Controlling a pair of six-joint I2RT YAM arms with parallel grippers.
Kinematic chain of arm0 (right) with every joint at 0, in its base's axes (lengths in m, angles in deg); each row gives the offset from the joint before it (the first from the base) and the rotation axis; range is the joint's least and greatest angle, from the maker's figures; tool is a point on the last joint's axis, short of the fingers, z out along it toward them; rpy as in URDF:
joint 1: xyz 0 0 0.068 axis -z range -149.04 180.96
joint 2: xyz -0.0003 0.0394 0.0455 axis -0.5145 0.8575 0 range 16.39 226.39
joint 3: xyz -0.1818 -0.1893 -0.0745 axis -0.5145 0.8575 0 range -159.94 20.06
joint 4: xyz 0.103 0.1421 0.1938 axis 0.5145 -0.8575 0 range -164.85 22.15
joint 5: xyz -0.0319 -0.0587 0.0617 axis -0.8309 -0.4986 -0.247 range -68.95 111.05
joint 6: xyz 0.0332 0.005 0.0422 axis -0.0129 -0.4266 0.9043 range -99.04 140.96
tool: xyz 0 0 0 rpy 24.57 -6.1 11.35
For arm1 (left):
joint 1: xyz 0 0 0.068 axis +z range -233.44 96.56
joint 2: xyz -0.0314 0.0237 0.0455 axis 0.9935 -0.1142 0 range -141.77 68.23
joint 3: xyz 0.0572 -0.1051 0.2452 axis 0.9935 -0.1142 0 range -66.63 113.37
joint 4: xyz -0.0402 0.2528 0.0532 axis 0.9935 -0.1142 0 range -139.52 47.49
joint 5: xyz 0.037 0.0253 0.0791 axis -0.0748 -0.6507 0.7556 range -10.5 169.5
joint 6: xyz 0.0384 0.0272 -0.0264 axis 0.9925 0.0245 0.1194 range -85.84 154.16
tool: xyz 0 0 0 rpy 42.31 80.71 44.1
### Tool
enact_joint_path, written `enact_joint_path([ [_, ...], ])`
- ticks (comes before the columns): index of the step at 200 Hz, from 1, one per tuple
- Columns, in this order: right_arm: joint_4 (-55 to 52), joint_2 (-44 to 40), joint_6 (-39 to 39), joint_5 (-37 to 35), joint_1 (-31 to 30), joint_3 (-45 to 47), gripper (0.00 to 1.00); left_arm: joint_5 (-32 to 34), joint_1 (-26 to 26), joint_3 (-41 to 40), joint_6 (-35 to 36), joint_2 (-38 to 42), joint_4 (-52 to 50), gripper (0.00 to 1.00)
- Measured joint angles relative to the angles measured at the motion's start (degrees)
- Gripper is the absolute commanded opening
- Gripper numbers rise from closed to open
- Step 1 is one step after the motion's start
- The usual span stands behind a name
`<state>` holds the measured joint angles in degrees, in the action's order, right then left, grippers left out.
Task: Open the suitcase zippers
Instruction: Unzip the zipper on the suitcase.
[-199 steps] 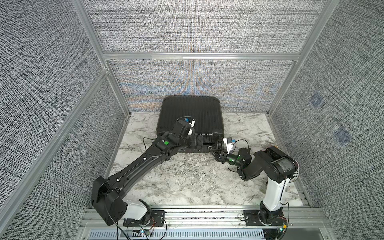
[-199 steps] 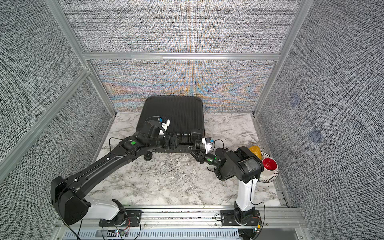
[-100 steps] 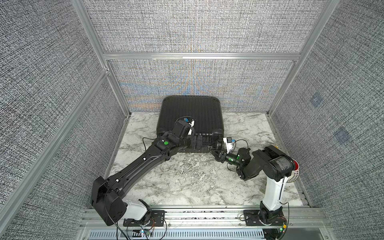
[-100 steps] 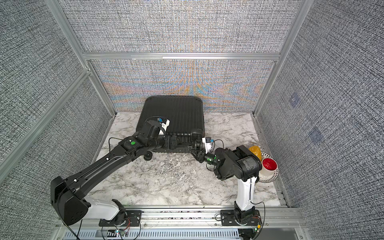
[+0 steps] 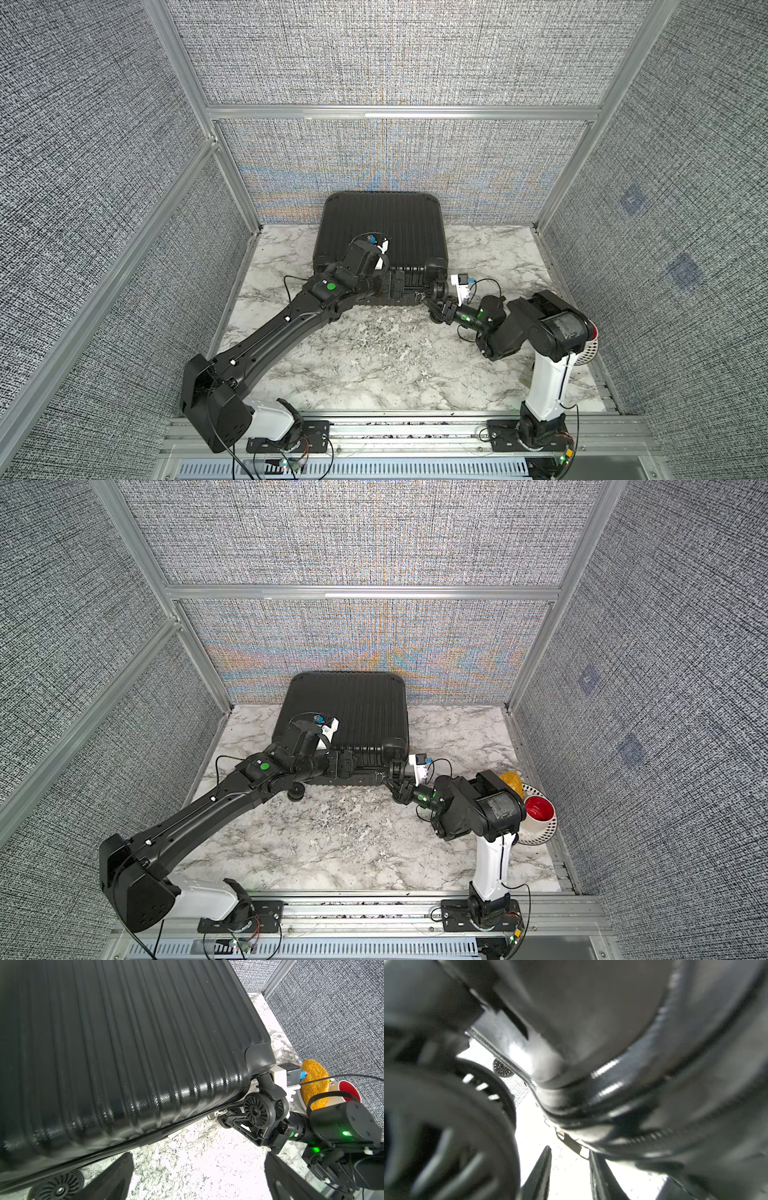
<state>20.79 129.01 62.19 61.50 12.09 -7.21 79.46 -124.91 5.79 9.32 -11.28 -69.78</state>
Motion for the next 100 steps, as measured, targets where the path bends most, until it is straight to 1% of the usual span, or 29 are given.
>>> enact_joint_path([
  [81, 0.42, 2.60, 1.53, -0.37, -0.02, -1.97, 0.34, 0.00, 0.00, -0.04, 0.00, 0.00, -0.04, 0.99],
  [100, 1.25, 3.54, 2.27, -0.33, -0.09, -2.58, 0.31, 0.00, 0.00, -0.04, 0.00, 0.00, -0.04, 0.99],
])
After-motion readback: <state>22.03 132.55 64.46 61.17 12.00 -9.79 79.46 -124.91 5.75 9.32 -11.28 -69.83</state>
